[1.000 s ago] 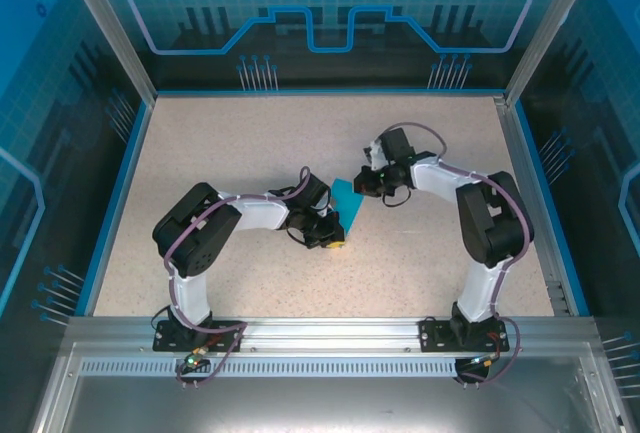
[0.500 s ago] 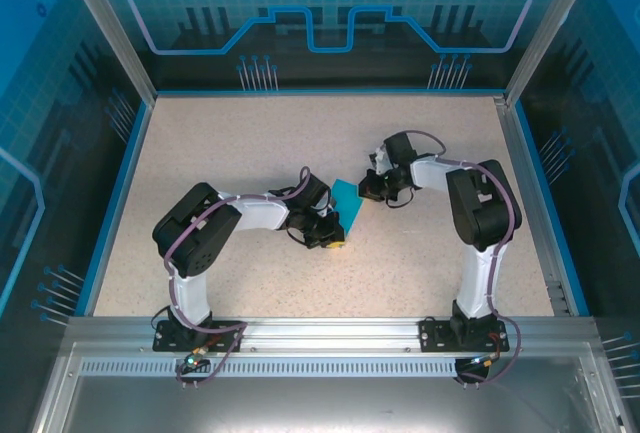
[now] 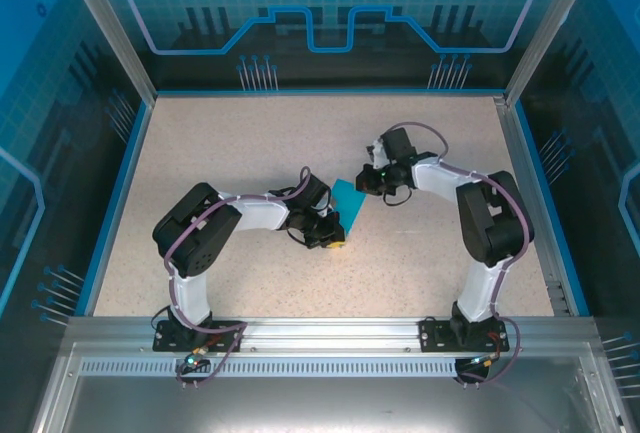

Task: Fold a paper plane with a square sheet of paper (pick it up from the middle)
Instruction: Fold the square sheet of paper in half at the center of the table.

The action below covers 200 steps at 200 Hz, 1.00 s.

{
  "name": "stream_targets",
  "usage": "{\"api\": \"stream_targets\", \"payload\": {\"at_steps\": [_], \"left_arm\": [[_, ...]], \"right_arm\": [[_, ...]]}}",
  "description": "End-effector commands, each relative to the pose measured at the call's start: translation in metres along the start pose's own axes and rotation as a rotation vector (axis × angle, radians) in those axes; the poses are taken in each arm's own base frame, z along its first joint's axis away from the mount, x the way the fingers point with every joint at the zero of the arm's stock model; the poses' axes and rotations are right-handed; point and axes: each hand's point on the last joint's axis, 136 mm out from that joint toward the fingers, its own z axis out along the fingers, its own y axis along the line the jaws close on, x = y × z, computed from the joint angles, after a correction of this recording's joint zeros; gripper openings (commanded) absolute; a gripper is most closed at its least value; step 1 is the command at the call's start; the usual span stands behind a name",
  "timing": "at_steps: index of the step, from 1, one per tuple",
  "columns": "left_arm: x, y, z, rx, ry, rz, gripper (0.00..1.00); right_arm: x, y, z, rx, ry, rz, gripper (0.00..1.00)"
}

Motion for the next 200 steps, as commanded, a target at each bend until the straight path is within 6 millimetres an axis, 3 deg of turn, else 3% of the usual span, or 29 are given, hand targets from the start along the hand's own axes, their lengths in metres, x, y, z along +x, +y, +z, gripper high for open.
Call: {"api": "stream_targets", "payload": {"at_steps": [1,31,72,104,157,174,200], "left_arm": [[0.042,0.073,0.019,-0.243,0.111,-0.115,0.00],[0.041,0.073,0.019,-0.239,0.107,-0.113,0.00],[0.044,0.071,0.018,-0.235,0.110,-0.102,0.00],[0.054,0.070,0.016,-0.230,0.133,-0.085,0.00],[0.069,0.078,0.002,-0.272,0.144,-0.081,0.00],[0.066,0.069,-0.004,-0.257,0.128,-0.067,0.00],[0.052,0.026,-0.022,-0.176,0.078,-0.008,0.00]], "right_arm": [[0.031,0.003,0.014,-0.003,0.081,0.029,0.00],[0.046,0.004,0.029,-0.030,0.133,0.058,0.00],[0.060,-0.018,0.047,0.034,0.189,0.099,0.00],[0.061,-0.029,0.049,0.085,0.199,0.115,0.00],[0.055,-0.030,0.046,0.107,0.194,0.095,0.00],[0.052,-0.028,0.044,0.106,0.190,0.085,0.00],[0.043,-0.018,0.037,0.094,0.174,0.058,0.00]]}}
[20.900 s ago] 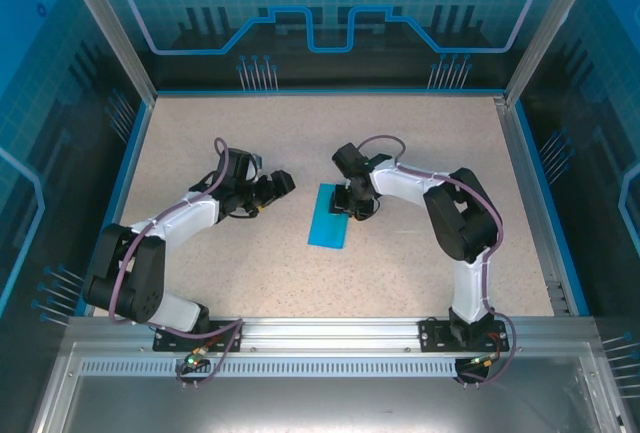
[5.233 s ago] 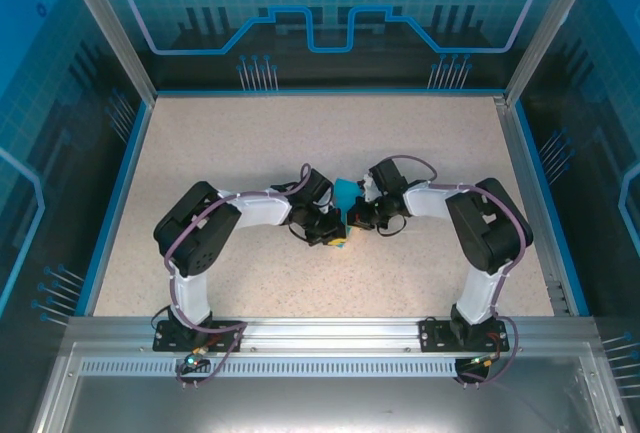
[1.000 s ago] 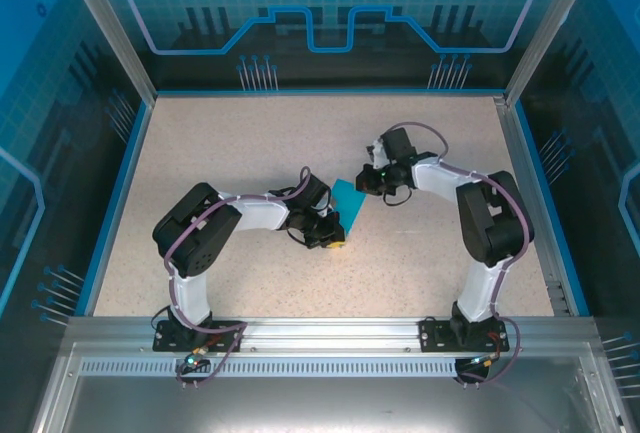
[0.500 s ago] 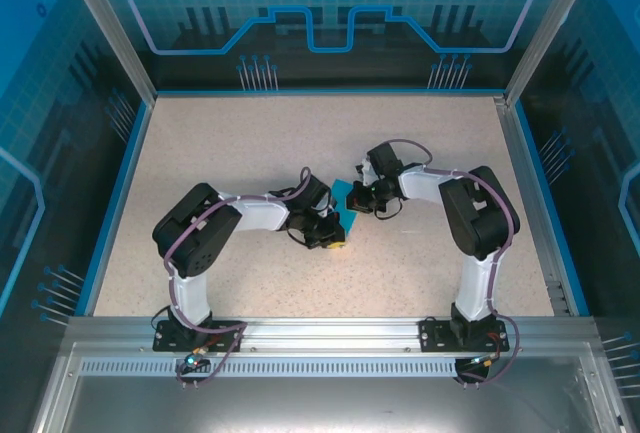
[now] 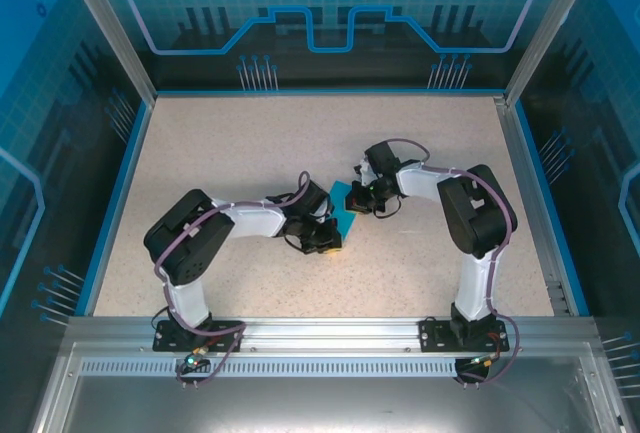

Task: Fold a paper plane with a square sheet of paper (pick it up from the middle)
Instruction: Fold the square sheet of paper in half at the center of the table, then fold the triangle a second time at the center of the table.

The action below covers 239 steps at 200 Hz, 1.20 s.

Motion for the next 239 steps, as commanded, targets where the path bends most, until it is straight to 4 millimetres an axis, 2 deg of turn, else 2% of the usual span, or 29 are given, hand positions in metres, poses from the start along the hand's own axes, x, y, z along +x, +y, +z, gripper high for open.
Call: {"api": "stream_targets", "payload": {"at_steps": [1,17,36,45,64,88,109,147,181,239], "left_arm": [[0.033,0.016,-0.014,-0.117,0.098,-0.032,0.00],[0.018,-0.008,-0.033,-0.078,0.050,0.012,0.03],[0.000,-0.013,-0.054,-0.062,-0.021,0.002,0.07],[-0.009,-0.008,-0.063,-0.062,-0.051,-0.025,0.14],[-0.025,0.009,-0.078,-0.075,-0.114,-0.077,0.23],[-0.040,0.029,-0.089,-0.073,-0.160,-0.149,0.33],[-0.045,0.037,-0.090,-0.069,-0.169,-0.177,0.38],[-0.046,0.038,-0.081,-0.046,-0.142,-0.196,0.44],[-0.047,0.036,-0.074,-0.024,-0.121,-0.209,0.50],[-0.044,0.033,-0.062,-0.001,-0.055,-0.217,0.54]], "right_arm": [[-0.005,-0.014,0.001,0.088,-0.008,-0.013,0.00],[-0.011,-0.004,-0.008,0.081,-0.024,-0.041,0.00],[-0.021,0.009,-0.021,0.077,-0.063,-0.066,0.02],[-0.024,0.014,-0.027,0.086,-0.083,-0.067,0.05],[-0.025,0.017,-0.034,0.143,-0.118,-0.066,0.24],[-0.026,0.005,-0.035,0.297,-0.163,-0.036,0.42],[-0.030,-0.004,-0.034,0.392,-0.193,-0.011,0.45],[-0.037,-0.013,-0.026,0.481,-0.193,-0.010,0.49],[-0.036,-0.016,-0.008,0.484,-0.142,-0.025,0.50],[-0.028,-0.028,0.000,0.476,-0.106,0.009,0.53]]}}
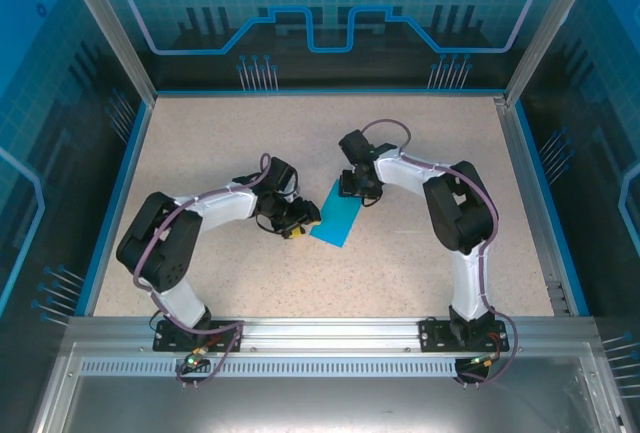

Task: Fold a paper plane with a square sheet of paper (pick it up from the middle)
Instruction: Fold the triangle a second time at the center of the table.

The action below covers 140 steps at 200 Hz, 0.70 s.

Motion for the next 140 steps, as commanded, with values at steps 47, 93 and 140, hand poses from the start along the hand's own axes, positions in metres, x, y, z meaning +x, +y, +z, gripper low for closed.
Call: {"api": "stream_targets", "payload": {"at_steps": [47,93,140], "left_arm": [[0.010,0.000,0.013,-0.011,0.085,-0.027,0.56],[0.010,-0.007,0.019,-0.017,0.095,-0.014,0.57],[0.009,-0.010,0.023,-0.038,0.098,-0.008,0.58]], "right_arm": [[0.028,-0.016,0.022,-0.008,0.115,0.060,0.53],[0.035,-0.022,0.028,-0.020,0.136,0.088,0.53],[0.037,-0.026,0.030,-0.026,0.143,0.100,0.53]]}}
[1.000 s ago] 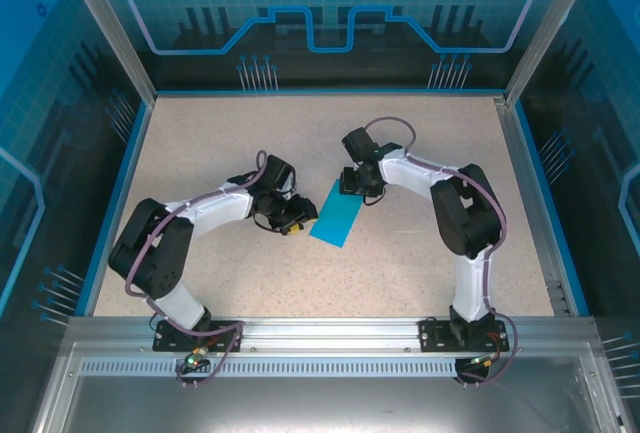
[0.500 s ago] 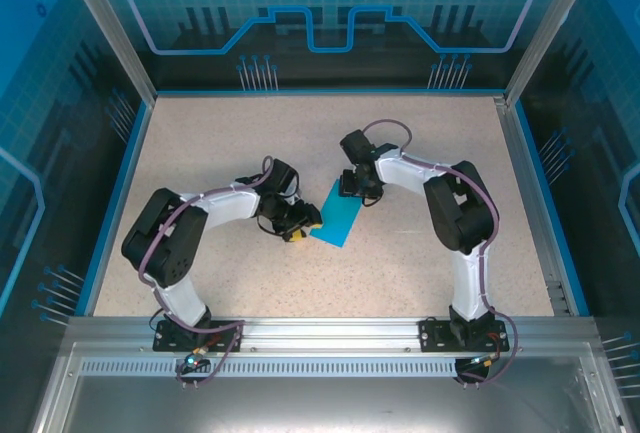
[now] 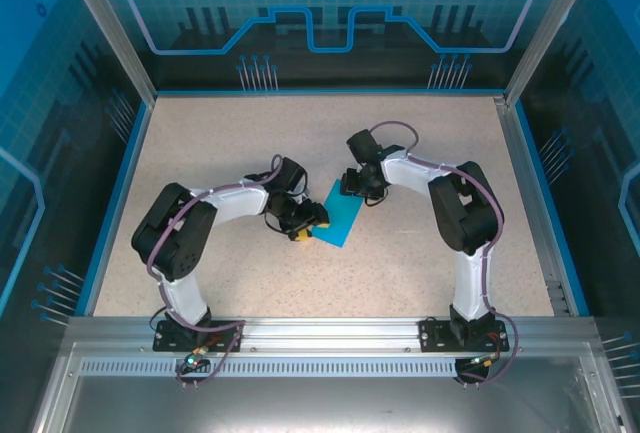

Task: Fold a paper plane with a square sheet of paper (pick it up from the middle)
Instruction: Fold the triangle a second time at the center of the table.

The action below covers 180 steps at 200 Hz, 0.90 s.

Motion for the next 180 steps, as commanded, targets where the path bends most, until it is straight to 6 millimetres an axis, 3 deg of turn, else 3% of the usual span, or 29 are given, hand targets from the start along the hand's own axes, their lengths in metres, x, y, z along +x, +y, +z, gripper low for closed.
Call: {"api": "stream_targets", "payload": {"at_steps": [1,70,128,180], "left_arm": [[0.004,-0.002,0.003,-0.021,0.036,-0.017,0.58],[-0.001,0.008,0.000,-0.136,-0.017,0.001,0.61],[-0.003,-0.006,0.016,-0.117,0.012,0.029,0.62],[-0.004,-0.013,0.006,-0.117,-0.006,0.056,0.61]], "right_arm": [[0.035,-0.027,0.026,0.058,0.129,0.044,0.53],[0.038,-0.028,0.029,0.056,0.136,0.044,0.53],[0.041,-0.029,0.032,0.053,0.146,0.045,0.53],[0.041,-0.028,0.033,0.048,0.150,0.046,0.53]]}}
